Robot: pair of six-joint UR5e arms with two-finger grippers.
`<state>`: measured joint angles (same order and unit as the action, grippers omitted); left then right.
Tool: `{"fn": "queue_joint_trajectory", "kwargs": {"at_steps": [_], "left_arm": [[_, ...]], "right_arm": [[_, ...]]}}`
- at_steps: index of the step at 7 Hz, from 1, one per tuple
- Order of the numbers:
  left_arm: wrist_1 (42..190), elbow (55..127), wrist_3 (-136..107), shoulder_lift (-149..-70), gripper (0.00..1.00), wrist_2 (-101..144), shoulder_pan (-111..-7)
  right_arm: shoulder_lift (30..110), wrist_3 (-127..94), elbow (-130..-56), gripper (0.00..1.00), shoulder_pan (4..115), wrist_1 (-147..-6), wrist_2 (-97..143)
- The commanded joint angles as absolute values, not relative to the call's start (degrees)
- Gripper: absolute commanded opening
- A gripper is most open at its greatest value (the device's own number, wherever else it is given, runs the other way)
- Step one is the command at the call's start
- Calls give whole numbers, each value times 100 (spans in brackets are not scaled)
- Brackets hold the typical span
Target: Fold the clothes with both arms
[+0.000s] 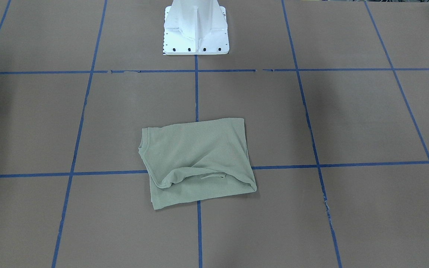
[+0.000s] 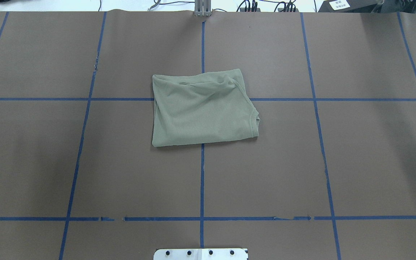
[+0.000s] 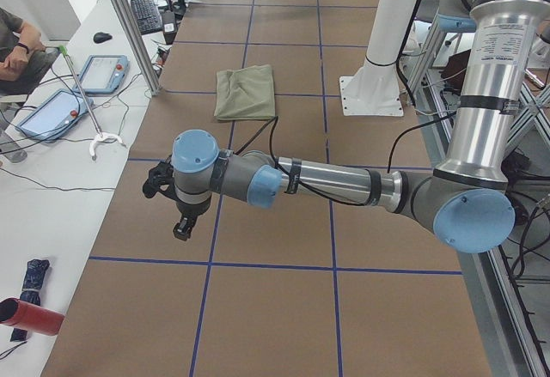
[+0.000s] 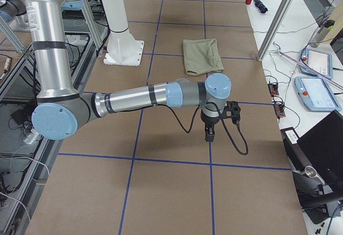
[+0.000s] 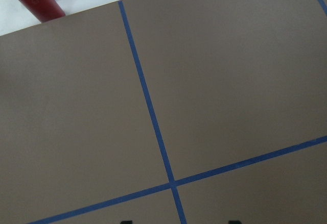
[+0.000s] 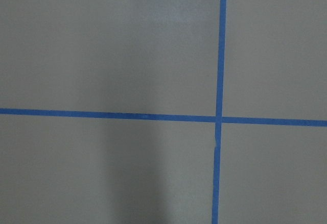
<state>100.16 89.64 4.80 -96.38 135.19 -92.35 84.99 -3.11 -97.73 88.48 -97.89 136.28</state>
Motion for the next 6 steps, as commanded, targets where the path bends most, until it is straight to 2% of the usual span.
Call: {"fn": "queue_joint_trajectory", "kwargs": {"at_steps": [1, 6], "left_arm": [[10195, 9374, 492, -8968, 100, 13466, -9229], [10213, 9599, -211, -9035, 100, 13483, -9211]], "right_arm": [[8684, -255, -9774, 100, 8895, -9817, 13623], [8701, -308, -9826, 100, 8842, -9765, 13402]]}}
